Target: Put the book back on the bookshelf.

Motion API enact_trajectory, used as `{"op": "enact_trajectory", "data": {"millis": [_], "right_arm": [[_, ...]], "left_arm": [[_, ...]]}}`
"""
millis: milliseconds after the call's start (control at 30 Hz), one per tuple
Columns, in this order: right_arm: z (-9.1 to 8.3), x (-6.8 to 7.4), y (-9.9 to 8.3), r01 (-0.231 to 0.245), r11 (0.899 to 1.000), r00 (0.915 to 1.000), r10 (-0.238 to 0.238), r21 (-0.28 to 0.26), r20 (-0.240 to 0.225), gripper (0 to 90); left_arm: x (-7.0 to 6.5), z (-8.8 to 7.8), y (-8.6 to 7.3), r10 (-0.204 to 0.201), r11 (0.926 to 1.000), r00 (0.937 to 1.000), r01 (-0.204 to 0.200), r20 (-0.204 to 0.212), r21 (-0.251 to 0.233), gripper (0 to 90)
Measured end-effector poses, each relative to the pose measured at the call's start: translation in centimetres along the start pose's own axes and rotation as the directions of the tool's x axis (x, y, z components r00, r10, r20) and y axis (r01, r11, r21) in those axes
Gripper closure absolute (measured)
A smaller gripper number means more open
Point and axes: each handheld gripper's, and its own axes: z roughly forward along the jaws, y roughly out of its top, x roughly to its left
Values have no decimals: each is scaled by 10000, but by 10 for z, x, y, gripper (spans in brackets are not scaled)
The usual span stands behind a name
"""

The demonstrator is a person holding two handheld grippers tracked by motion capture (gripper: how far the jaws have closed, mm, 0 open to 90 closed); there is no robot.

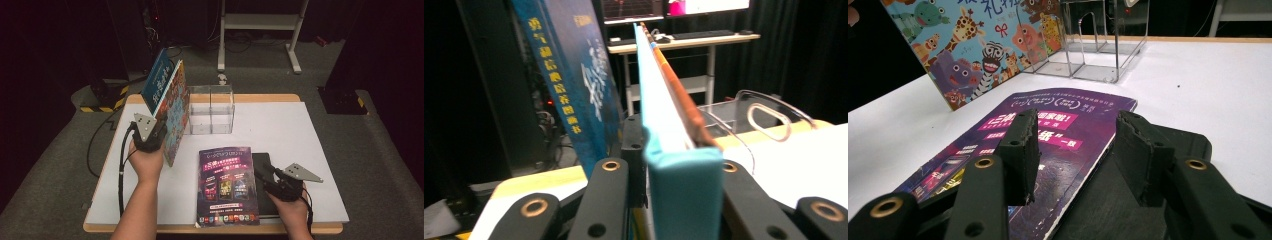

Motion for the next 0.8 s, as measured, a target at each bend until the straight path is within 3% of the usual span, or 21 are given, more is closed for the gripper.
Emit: {"op": "enact_trajectory", "data": {"millis": [500,800], "right_arm": [[-1,1,1,-39,10000,10000,39,-65,-63,524],[-1,1,1,-10,10000,10000,10,-53,-92,524]], "left_arm": [[-7,14,2,178,9996,9988,-188,-446,-227,780],[-2,18,2,-22,9999,9983,13,-587,-167,776]]}}
